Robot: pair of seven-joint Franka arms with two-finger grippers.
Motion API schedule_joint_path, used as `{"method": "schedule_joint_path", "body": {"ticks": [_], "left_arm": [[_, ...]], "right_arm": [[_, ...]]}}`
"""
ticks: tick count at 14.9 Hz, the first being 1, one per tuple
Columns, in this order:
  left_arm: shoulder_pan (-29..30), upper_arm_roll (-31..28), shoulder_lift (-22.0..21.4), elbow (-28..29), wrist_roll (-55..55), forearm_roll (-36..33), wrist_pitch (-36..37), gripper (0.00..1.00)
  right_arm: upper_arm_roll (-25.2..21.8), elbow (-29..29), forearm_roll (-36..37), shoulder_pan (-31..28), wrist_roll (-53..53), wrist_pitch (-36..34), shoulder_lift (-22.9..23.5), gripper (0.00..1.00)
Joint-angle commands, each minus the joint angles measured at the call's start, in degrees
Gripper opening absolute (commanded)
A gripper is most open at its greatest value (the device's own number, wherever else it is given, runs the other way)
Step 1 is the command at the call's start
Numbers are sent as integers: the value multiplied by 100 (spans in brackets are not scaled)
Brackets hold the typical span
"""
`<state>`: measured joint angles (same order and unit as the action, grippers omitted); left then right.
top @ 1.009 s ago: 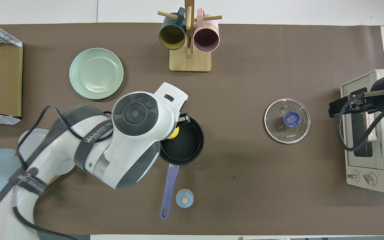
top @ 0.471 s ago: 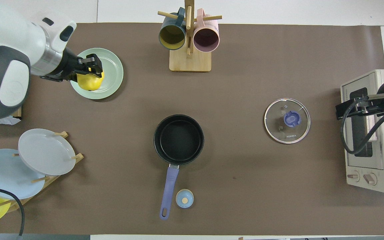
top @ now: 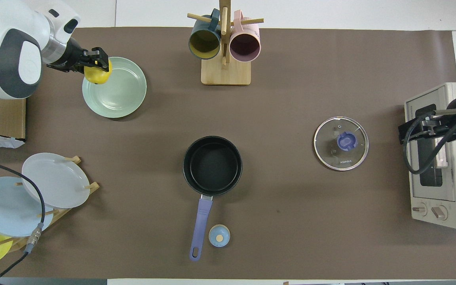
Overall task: Transfer potato from pot to plate
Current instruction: 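Lower the potato onto the green plate and open the left gripper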
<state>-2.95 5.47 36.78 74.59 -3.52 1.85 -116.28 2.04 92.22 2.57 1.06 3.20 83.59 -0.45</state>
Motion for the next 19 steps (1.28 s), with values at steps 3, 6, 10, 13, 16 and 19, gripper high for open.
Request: {"method": "schedule_joint_path", "body": {"ticks": [3,6,10,13,16,19], "left_arm": [[40,51,75,223,167,-167,-519,0],[49,42,-12,468,193,-176,-606,0],[57,42,-101,680,308,-308,-677,29],[22,42,-101,558,299,-325,-563,100],[48,51,-511,408,299,-404,-177,100],[75,25,-1399,416,212,-352,656,100]], "right_arm": [[-178,-55,-125,-89,50,-1,-26,100],[-291,-73,-125,-89,32,69,-26,100],[-476,58,-134,-89,-12,131,-43,100],[-468,68,-116,-89,-3,122,-78,100],[-459,85,-125,-27,6,122,-87,100],[-450,86,-125,-45,6,122,-87,100]]}}
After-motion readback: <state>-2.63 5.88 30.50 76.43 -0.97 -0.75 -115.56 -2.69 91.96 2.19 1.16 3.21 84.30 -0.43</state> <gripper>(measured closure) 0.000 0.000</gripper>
